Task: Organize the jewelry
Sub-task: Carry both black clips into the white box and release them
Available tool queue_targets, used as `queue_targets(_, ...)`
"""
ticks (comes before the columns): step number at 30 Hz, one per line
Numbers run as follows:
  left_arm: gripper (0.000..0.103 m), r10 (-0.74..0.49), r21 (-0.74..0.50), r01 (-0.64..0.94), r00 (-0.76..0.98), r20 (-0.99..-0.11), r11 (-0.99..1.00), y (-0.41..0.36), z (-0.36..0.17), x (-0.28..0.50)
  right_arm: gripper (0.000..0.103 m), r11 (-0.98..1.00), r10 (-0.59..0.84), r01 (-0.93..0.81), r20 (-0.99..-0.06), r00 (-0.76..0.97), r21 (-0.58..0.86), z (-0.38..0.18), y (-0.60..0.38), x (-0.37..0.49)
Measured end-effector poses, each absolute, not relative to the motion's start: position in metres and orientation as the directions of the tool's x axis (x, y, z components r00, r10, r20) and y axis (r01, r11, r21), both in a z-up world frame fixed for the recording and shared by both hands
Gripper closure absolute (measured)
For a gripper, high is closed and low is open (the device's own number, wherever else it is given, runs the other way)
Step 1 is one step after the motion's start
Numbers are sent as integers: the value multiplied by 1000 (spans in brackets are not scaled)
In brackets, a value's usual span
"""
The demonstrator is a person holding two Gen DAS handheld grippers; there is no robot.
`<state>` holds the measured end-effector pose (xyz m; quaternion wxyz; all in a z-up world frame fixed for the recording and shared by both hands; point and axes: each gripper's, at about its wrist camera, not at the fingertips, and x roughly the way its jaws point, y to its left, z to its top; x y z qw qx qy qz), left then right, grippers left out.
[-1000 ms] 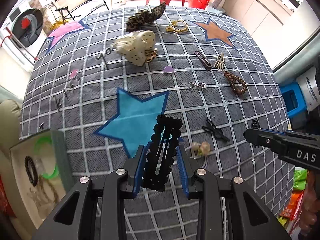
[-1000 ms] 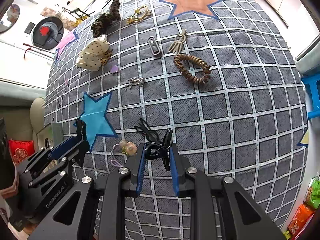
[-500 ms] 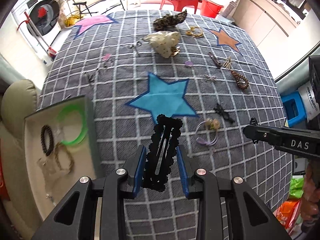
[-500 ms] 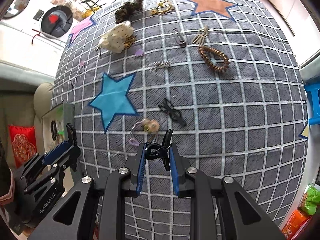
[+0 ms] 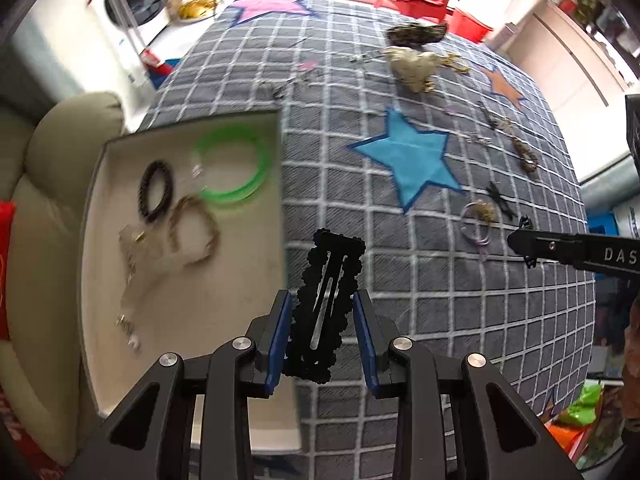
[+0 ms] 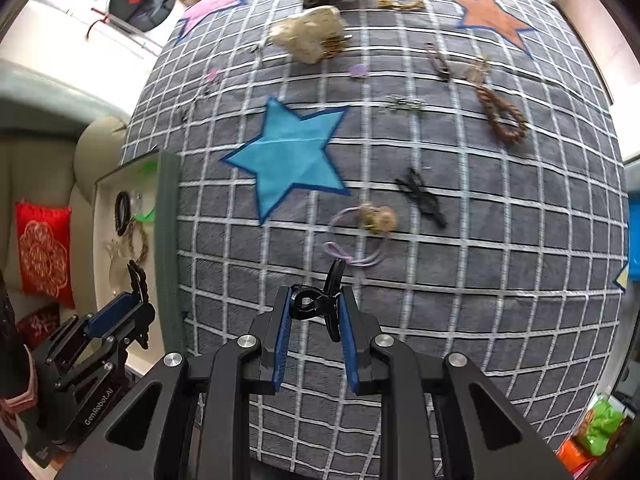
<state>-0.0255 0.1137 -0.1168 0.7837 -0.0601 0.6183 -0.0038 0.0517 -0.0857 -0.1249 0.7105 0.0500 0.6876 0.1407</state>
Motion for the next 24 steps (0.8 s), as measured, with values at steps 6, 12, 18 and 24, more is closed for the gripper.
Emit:
queue_targets(6, 69, -62, -100, -147, 241, -968, 984, 144, -119, -41, 78, 944, 266, -200, -964, -2, 261, -123, -52, 50)
queue_targets(12, 69, -39, -96, -223, 248, -968, 970, 177, -121, -54, 78, 924, 275, -273, -961, -19, 270, -122, -14, 51)
queue_targets(18, 69, -17, -88, -291, 239, -971, 953, 206, -132, -62, 78, 893, 302, -337, -952, -38, 297, -121, 31, 60)
queue_targets(24, 69, -2, -80, -338, 226, -974, 938, 224, -148, -65, 78, 858, 330, -404, -943, -37, 317, -122, 81, 78)
